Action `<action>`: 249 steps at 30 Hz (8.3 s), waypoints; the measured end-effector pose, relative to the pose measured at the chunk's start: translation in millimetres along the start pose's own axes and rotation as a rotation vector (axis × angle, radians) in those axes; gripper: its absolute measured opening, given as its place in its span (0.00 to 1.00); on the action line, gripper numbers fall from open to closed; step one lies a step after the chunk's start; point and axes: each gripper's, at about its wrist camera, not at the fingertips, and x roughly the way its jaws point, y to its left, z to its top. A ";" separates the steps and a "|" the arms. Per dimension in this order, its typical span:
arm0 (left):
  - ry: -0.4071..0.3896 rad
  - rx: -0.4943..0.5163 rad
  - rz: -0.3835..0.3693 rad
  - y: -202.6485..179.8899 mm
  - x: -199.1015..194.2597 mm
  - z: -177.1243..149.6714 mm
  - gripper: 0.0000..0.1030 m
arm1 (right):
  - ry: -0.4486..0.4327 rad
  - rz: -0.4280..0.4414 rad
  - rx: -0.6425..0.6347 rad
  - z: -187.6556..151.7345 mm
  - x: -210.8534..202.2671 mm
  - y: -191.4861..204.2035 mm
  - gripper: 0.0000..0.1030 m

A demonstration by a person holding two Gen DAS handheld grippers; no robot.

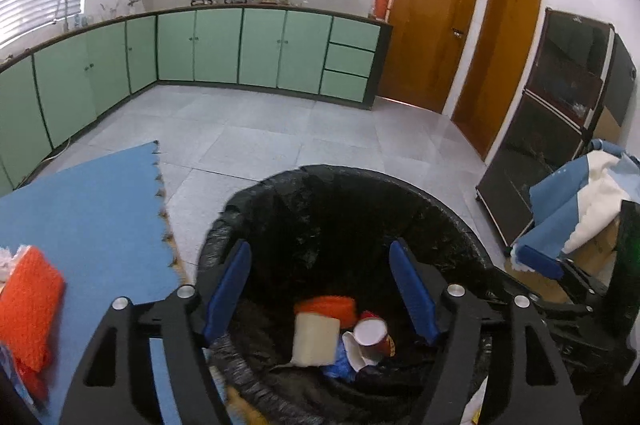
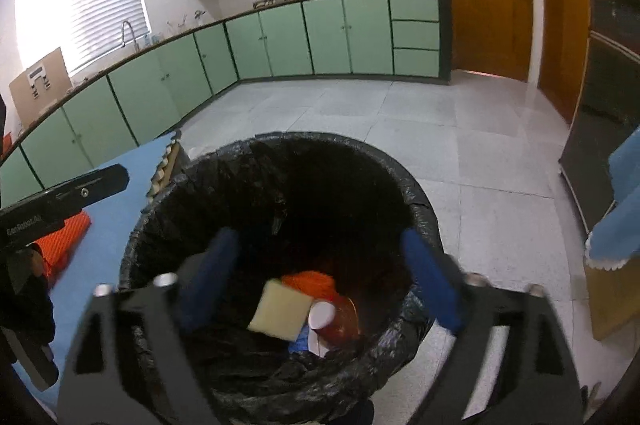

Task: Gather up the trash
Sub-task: 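Move both tools back toward the remaining trash on the mat, then grasp the blue-white milk carton with the left tool, then grasp the orange mesh net with the right tool, then carry the milk carton and orange net over the bin and open both tools, then grasp the red plastic bag with the left tool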

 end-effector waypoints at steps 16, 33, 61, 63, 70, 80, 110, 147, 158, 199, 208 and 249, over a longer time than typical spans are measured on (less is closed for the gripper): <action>-0.136 -0.097 0.330 130.9 -136.7 -42.5 0.73 | -0.078 0.145 -0.081 8.6 -36.9 127.0 0.95; -0.050 -0.213 0.513 220.7 -164.9 -123.0 0.73 | -0.013 0.200 -0.176 -33.3 11.7 249.4 0.95; 0.053 -0.305 0.441 242.1 -136.7 -152.6 0.45 | -0.011 0.222 -0.288 -38.3 17.6 281.4 0.95; 0.059 -0.307 0.436 239.0 -142.2 -154.9 0.45 | -0.013 0.224 -0.295 -38.6 16.1 283.0 0.95; 0.098 -0.323 0.421 237.3 -138.4 -158.7 0.52 | -0.005 0.229 -0.290 -41.3 14.9 284.5 0.95; 0.153 -0.432 0.408 262.0 -112.2 -159.8 0.59 | 0.015 0.232 -0.289 -45.7 20.6 283.6 0.95; -0.068 -0.360 0.549 274.8 -196.6 -142.1 0.46 | 0.026 0.350 -0.363 -43.4 45.4 378.3 0.94; -0.060 -0.323 0.537 271.5 -193.3 -145.1 0.46 | 0.189 0.488 -0.420 -48.3 39.7 375.2 0.26; -0.070 -0.323 0.538 268.7 -197.7 -140.4 0.46 | 0.135 0.534 -0.407 -31.9 22.7 376.1 0.10; -0.133 -0.121 0.281 119.7 -138.4 -45.9 0.46 | -0.035 0.229 -0.185 41.0 -43.2 169.7 0.10; -0.128 -0.054 0.186 71.1 -90.7 -19.0 0.46 | -0.019 0.144 -0.116 42.0 -23.0 103.5 0.10; -0.090 -0.063 0.200 88.0 -91.9 -24.8 0.67 | -0.057 0.020 0.011 6.1 -27.1 63.6 0.91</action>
